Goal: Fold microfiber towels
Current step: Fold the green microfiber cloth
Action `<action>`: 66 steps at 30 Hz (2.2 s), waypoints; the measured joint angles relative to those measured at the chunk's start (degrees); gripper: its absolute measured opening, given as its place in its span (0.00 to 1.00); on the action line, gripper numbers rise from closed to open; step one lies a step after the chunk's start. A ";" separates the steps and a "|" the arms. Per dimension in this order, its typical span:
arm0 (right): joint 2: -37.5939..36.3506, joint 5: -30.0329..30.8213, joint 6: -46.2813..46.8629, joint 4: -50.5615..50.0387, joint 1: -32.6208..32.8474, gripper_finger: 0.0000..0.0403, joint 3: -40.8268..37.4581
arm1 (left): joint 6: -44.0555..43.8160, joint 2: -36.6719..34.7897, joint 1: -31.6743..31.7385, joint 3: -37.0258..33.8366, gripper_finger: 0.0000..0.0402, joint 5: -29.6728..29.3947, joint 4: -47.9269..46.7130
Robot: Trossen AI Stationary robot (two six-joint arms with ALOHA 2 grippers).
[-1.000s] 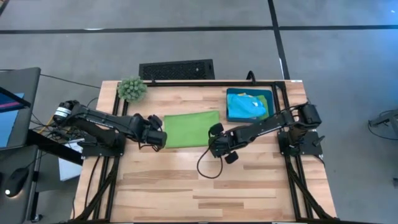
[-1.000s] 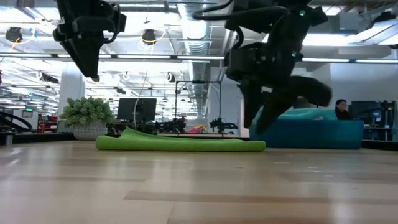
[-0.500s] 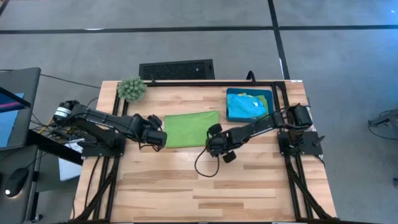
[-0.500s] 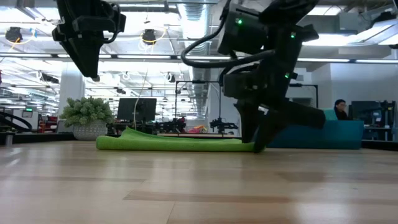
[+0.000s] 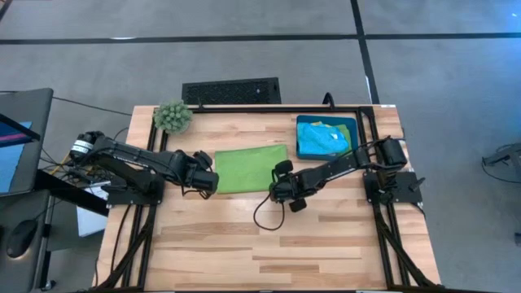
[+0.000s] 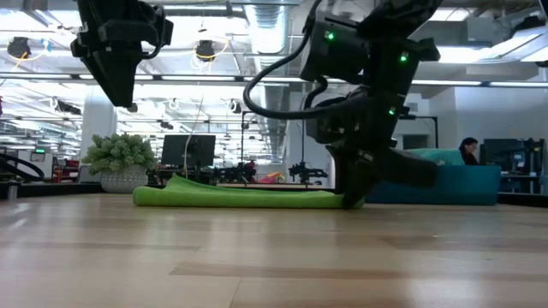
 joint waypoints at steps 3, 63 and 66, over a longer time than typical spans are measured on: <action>0.07 0.10 0.00 -0.07 -0.09 0.20 -0.05 | 0.00 0.00 0.00 0.00 0.41 0.00 0.01; 0.39 -11.79 -79.13 18.24 -4.57 0.01 20.52 | -4.96 0.00 -2.04 0.00 0.41 -1.86 0.27; 0.39 -12.13 -77.26 18.06 -4.72 0.01 20.52 | -4.40 0.00 -2.88 0.00 0.41 -1.87 2.09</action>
